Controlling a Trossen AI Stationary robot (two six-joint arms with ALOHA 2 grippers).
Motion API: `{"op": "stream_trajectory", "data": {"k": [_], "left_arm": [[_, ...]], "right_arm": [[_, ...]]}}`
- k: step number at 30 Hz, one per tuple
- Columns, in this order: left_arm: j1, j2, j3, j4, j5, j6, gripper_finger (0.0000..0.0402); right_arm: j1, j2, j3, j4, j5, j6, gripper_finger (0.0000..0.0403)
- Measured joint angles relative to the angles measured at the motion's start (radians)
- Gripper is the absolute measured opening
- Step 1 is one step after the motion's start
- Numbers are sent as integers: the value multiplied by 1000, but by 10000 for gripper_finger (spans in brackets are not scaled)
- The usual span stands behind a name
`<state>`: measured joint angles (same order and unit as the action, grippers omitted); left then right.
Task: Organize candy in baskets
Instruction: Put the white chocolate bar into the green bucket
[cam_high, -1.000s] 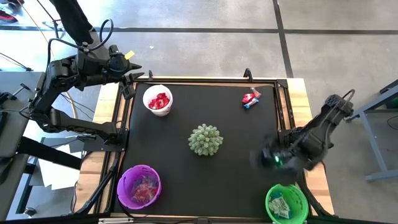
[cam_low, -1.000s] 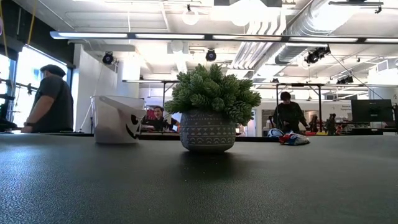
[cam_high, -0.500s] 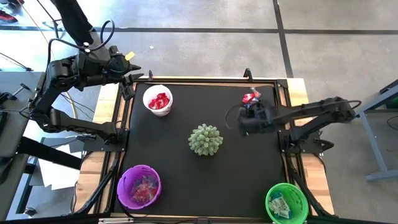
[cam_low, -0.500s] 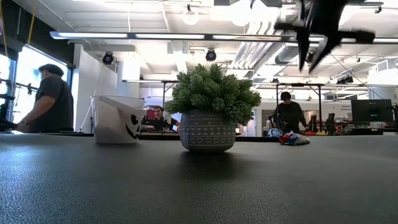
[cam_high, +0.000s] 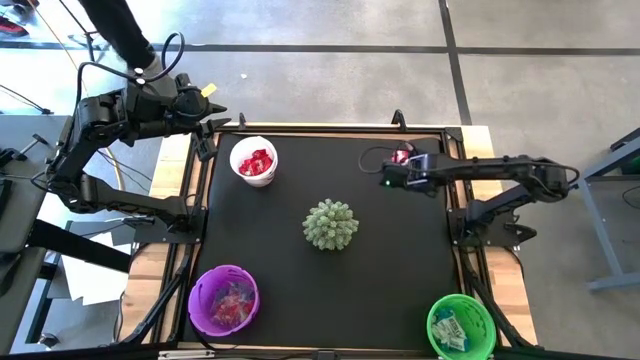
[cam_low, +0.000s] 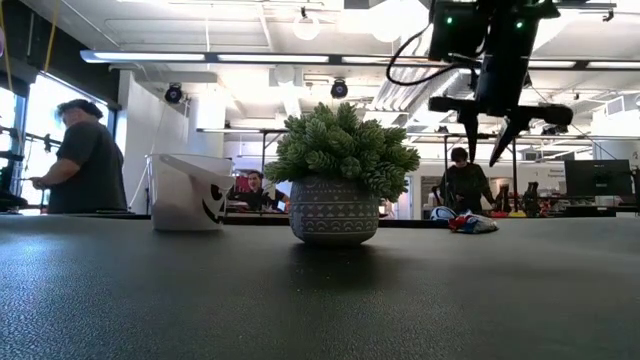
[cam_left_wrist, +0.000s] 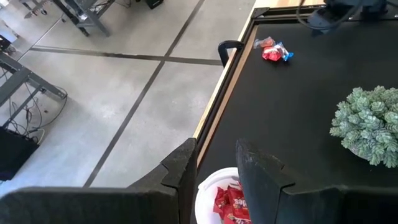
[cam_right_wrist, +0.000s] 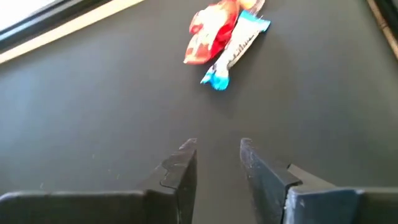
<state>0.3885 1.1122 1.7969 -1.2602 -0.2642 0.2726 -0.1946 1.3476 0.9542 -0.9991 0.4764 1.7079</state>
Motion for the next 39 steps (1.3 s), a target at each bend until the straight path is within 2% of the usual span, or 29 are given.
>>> {"op": "stream_trajectory", "data": {"k": [7, 18, 23, 31, 39], "left_arm": [[0, 0, 0, 0, 0, 51, 101], [0, 0, 0, 0, -11, 97, 101], [0, -2, 0, 0, -38, 98, 101], [0, -2, 0, 1, -41, 115, 101], [0, -2, 0, 0, -76, 123, 101]], "right_arm": [[-118, 0, 0, -5, -2, -15, 138], [-273, 26, -4, -14, -23, 32, 143], [-361, 106, -5, 30, -158, -39, 143], [-442, 218, -5, 167, -218, -160, 143], [-468, 300, -4, 231, -267, -165, 143]]}}
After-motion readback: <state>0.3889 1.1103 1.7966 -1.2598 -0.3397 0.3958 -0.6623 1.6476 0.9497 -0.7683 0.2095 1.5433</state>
